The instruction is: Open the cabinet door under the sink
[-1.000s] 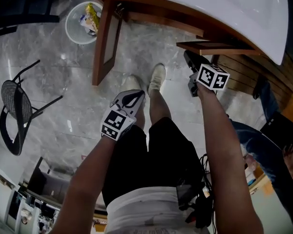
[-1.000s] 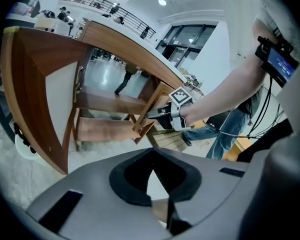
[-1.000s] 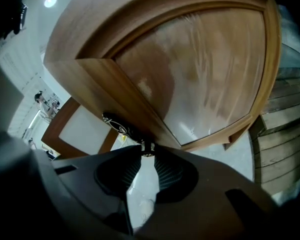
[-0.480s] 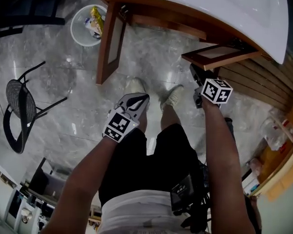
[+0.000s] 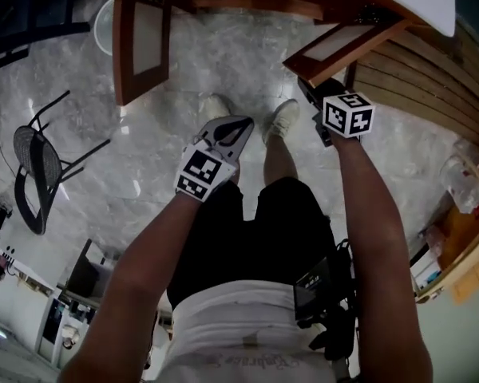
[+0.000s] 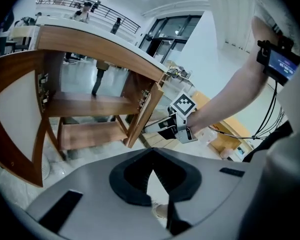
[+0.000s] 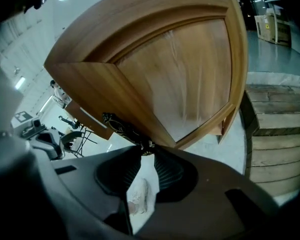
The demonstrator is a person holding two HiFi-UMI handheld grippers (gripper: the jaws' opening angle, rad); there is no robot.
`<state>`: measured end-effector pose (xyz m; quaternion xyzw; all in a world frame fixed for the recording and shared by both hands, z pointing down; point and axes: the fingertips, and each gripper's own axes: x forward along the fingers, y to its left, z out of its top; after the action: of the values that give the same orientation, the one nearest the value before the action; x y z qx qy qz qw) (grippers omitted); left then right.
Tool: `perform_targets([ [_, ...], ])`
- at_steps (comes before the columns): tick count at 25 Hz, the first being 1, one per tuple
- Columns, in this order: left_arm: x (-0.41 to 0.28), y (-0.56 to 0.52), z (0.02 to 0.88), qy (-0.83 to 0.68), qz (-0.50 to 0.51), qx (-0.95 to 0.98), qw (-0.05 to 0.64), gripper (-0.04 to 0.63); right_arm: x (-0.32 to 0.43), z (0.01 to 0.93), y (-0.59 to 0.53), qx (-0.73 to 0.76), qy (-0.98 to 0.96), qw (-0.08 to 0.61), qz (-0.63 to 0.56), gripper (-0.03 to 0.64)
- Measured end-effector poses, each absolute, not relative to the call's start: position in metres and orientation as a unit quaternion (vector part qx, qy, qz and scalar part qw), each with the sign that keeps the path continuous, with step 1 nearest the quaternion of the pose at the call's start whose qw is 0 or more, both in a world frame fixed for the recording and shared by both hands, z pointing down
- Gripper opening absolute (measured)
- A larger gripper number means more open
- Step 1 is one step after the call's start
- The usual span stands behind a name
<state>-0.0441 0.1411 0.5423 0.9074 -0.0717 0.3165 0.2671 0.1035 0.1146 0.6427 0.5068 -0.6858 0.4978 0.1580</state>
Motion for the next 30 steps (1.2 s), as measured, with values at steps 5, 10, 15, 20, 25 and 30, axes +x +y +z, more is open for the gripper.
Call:
perform_targets([
  [5, -0.018, 0.142, 0.546, -0.048, 0.314, 0.921, 0.228, 0.009, 0.117, 0.644, 0.113, 0.502, -0.706, 0.192, 0.461, 0.089],
  [10, -0.003, 0.166, 0.543, -0.045, 0.321, 0.917, 0.233, 0.009, 0.124, 0.643, 0.144, 0.477, -0.718, 0.221, 0.456, 0.089],
  [15, 0.016, 0.174, 0.544, -0.038, 0.320, 0.918, 0.233, 0.009, 0.149, 0.646, 0.172, 0.476, -0.711, 0.245, 0.455, 0.083],
  [20, 0.035, 0.188, 0.544, -0.025, 0.320, 0.918, 0.233, 0.009, 0.181, 0.648, 0.203, 0.478, -0.704, 0.267, 0.453, 0.070],
  [25, 0.054, 0.196, 0.548, -0.011, 0.323, 0.918, 0.230, 0.009, 0.213, 0.648, 0.221, 0.485, -0.699, 0.280, 0.445, 0.060],
  [30, 0.072, 0.199, 0.547, -0.006, 0.328, 0.918, 0.224, 0.009, 0.234, 0.644, 0.229, 0.485, -0.702, 0.290, 0.435, 0.055],
])
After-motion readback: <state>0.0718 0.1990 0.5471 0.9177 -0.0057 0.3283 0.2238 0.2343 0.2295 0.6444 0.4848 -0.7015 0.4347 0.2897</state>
